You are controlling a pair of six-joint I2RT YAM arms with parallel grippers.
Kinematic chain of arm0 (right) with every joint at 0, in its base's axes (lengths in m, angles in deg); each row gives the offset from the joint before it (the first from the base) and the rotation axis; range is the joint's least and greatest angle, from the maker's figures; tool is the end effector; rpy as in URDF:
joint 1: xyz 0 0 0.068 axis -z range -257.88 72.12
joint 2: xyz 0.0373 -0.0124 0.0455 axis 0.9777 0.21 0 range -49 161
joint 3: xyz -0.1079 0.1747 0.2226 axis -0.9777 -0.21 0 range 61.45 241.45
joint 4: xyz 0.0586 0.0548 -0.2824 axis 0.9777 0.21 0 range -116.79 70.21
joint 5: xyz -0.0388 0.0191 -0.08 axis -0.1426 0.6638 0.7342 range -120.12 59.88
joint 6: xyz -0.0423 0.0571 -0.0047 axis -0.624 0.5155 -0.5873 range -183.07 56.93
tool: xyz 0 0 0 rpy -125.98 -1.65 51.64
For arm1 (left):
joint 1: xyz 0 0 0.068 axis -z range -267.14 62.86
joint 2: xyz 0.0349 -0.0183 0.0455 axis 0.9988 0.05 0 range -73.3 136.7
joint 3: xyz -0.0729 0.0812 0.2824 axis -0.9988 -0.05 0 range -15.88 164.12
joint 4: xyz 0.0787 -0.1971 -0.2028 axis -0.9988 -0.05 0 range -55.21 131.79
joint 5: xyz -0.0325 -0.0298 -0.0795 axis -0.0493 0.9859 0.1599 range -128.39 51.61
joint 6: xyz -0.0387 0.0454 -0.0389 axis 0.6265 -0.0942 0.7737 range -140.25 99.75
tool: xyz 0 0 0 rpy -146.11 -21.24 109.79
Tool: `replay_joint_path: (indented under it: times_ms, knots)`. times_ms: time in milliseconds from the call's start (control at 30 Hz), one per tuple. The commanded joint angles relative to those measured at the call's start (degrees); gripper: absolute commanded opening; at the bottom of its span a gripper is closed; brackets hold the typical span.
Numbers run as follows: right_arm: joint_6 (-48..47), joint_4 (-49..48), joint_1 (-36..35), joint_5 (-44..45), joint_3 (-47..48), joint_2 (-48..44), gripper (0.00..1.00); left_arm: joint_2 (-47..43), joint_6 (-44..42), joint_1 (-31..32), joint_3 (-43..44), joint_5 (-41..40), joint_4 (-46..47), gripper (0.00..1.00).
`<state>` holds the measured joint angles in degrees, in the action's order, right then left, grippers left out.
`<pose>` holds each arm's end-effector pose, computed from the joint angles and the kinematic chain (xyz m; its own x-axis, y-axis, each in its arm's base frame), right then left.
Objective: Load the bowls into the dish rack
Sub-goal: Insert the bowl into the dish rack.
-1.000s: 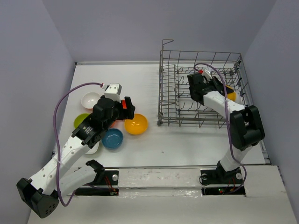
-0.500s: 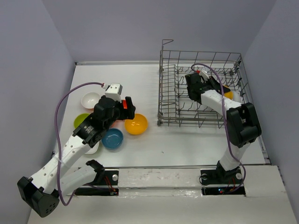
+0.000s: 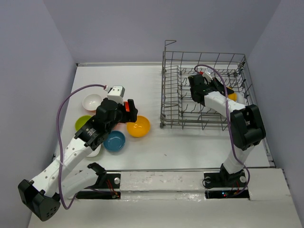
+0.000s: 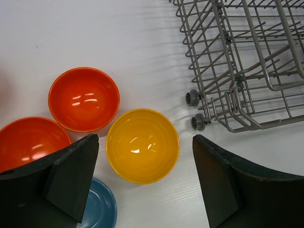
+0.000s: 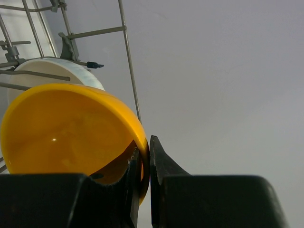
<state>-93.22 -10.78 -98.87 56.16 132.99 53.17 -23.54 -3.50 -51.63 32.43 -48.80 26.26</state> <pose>0.4003 0.0909 0.2547 -0.8965 -0.3790 -0.2292 0.1921 0.1337 -0.9722 0.1982 -0.1284 0.3531 -0.3516 -0.0974 -0.9311 0.3437 0.9117 -0.2252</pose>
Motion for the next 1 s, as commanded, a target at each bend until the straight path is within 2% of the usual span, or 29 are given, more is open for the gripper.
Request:
replay_joint_path:
  times_ms: [0, 167, 533, 967]
  knots:
    - [1.2, -2.7, -0.7, 7.8, 2.4, 0.5, 0.06, -0.3, -0.9, -0.2, -0.2, 0.7, 1.9, 0.89]
    - [1.2, -2.6, -1.2, 7.7, 3.2, 1.5, 0.11, -0.2, -0.8, -0.2, -0.2, 0.7, 1.9, 0.89]
    - [1.3, -2.6, -1.2, 7.8, 4.4, 3.6, 0.12, -0.2, -0.9, -0.2, -0.2, 0.7, 1.9, 0.89]
    - [2.1, -2.6, -1.2, 7.9, 5.0, 5.5, 0.22, 0.0, -0.8, -0.2, -0.2, 0.8, 1.9, 0.89]
